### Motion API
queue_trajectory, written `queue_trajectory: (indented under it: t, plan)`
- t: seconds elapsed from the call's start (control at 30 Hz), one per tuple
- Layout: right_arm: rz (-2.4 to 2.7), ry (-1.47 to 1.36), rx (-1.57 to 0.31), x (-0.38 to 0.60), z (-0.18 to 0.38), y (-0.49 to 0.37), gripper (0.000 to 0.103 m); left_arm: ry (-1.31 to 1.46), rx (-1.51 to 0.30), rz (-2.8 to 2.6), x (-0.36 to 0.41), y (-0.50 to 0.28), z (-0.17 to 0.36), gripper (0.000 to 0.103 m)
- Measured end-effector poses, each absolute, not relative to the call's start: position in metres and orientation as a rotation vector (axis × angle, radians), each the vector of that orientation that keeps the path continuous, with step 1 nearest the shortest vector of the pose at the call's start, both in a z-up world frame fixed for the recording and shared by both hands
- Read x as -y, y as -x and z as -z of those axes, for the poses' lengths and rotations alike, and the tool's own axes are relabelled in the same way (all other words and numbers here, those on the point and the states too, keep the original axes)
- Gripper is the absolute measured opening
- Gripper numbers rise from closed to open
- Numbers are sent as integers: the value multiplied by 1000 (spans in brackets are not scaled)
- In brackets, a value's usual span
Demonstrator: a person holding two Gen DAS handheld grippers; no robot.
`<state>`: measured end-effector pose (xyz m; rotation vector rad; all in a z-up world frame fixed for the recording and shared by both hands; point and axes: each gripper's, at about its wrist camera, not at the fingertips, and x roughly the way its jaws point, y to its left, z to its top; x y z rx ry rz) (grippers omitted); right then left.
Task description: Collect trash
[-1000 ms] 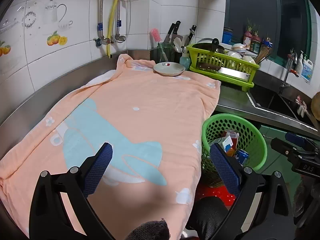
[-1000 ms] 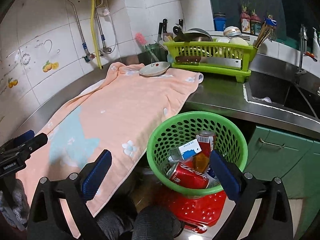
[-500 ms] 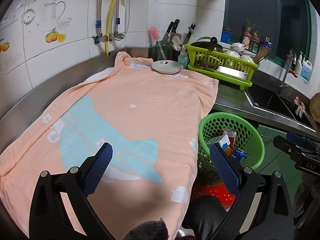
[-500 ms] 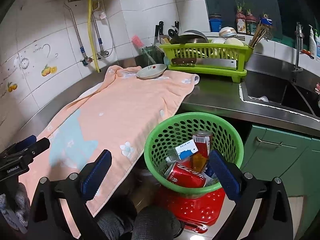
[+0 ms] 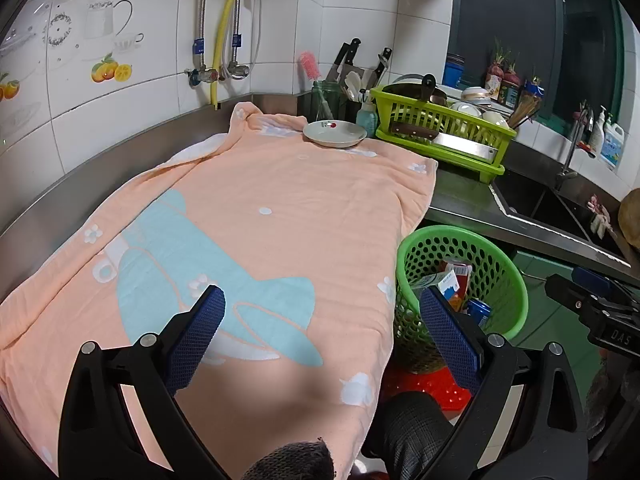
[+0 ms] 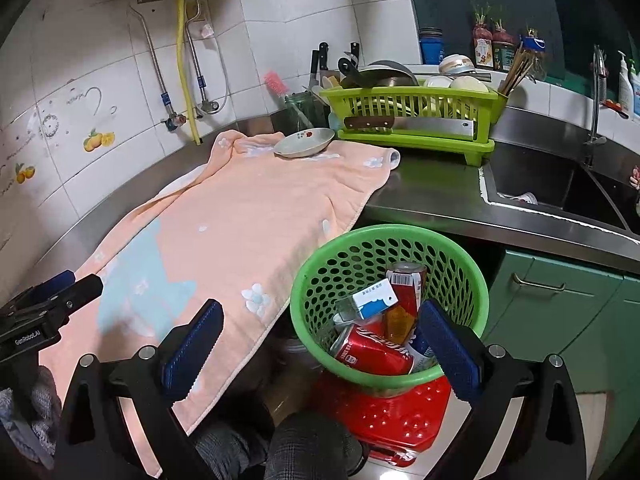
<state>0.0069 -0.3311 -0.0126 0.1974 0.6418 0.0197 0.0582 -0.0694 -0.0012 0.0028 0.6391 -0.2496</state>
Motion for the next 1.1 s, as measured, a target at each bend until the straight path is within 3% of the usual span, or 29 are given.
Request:
queue_trajectory:
  t: [1.1]
  plan:
    - [1, -181, -625, 334, 7, -4, 95, -17, -614, 261, 74, -56, -7, 96]
